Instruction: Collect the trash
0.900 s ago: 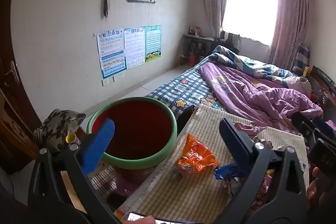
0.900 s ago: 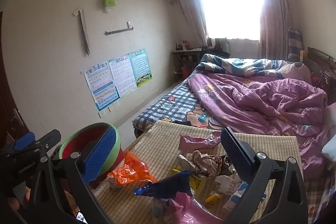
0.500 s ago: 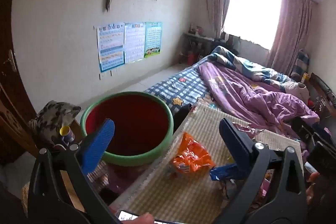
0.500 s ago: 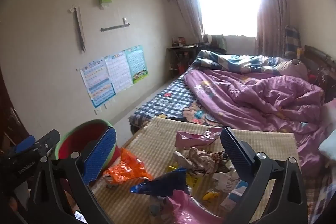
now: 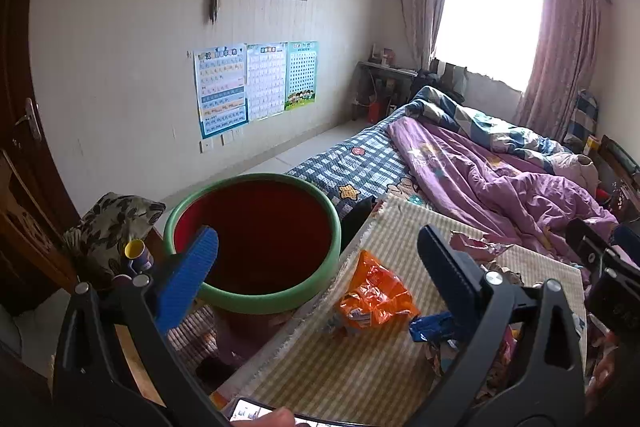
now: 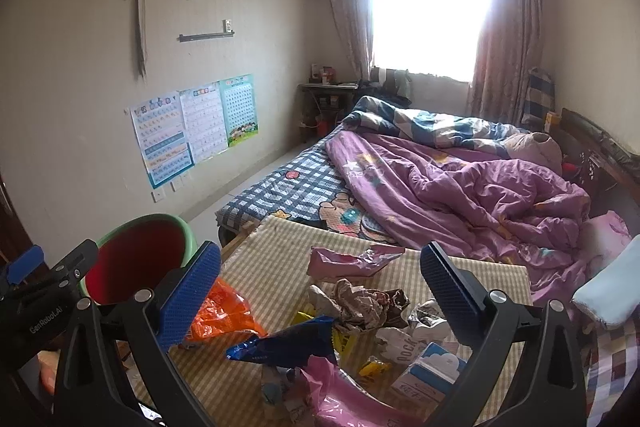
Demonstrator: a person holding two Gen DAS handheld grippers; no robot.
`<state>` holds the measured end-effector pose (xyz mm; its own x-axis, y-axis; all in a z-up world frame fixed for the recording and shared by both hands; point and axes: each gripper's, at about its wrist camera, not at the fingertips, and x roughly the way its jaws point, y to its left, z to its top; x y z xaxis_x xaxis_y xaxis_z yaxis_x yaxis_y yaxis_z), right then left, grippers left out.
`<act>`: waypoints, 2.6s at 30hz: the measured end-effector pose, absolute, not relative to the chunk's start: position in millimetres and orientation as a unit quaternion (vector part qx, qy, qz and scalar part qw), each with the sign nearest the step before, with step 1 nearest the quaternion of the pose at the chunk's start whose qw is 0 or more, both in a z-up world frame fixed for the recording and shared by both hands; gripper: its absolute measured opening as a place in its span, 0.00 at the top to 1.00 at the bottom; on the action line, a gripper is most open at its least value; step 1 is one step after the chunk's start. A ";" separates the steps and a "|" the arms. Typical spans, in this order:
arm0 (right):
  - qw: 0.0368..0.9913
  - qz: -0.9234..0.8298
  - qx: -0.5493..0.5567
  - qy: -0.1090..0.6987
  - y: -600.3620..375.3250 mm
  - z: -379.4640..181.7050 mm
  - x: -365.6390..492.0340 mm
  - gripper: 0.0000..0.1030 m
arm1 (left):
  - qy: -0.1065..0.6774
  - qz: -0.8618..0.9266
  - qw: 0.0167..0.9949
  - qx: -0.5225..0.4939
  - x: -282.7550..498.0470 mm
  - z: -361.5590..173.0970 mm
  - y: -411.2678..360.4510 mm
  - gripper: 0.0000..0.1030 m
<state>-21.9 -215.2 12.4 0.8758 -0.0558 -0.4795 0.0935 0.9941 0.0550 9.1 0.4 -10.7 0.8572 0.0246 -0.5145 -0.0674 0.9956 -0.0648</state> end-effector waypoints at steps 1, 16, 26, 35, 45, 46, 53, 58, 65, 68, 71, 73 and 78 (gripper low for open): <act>0.968 -0.038 0.039 0.247 -215.3 12.2 -21.5 0.07 | 0.268 0.025 0.962 -0.041 9.0 -10.7 1.3 0.05; 0.967 -0.037 0.065 0.245 -223.5 3.5 -19.0 0.07 | 0.267 0.024 0.962 -0.042 8.2 -11.5 -2.3 0.05; 0.967 -0.034 0.096 0.233 -231.1 -2.9 -24.3 0.07 | 0.272 0.010 0.961 -0.039 11.8 -13.8 -2.7 0.05; 0.970 -0.029 0.102 0.218 -230.9 -2.7 -28.8 0.07 | 0.279 -0.011 0.960 -0.030 11.8 -16.7 -6.5 0.05; 0.970 -0.029 0.100 0.218 -230.2 -2.5 -29.3 0.07 | 0.282 0.017 0.959 -0.021 15.8 -28.2 -5.0 0.05; 0.970 -0.030 0.099 0.220 -230.0 -2.2 -29.1 0.07 | 0.281 0.021 0.959 -0.013 15.2 -29.4 -5.9 0.05; 0.970 -0.035 0.091 0.224 -228.2 -2.5 -26.9 0.07 | 0.268 0.025 0.963 0.001 12.8 -27.6 -8.8 0.05; 0.970 -0.035 0.090 0.224 -227.3 -3.9 -27.2 0.07 | 0.274 0.016 0.962 -0.009 13.4 -23.2 -6.9 0.05; 0.971 -0.031 0.084 0.221 -226.1 -5.2 -27.6 0.07 | 0.282 -0.010 0.959 -0.020 11.9 -22.1 -5.1 0.05; 0.972 -0.027 0.080 0.219 -224.5 -5.5 -28.2 0.07 | 0.283 -0.023 0.958 -0.023 11.9 -21.1 -7.6 0.05; 0.973 -0.024 0.079 0.217 -223.3 -5.0 -29.0 0.07 | 0.290 -0.037 0.956 -0.030 12.9 -21.0 -8.3 0.05; 0.973 -0.022 0.078 0.216 -222.7 -4.9 -29.4 0.07 | 0.290 -0.032 0.956 -0.026 12.9 -21.1 -9.5 0.05; 0.974 -0.017 0.077 0.215 -221.4 -5.5 -30.4 0.07 | 0.288 -0.018 0.957 -0.024 12.8 -21.2 -7.5 0.05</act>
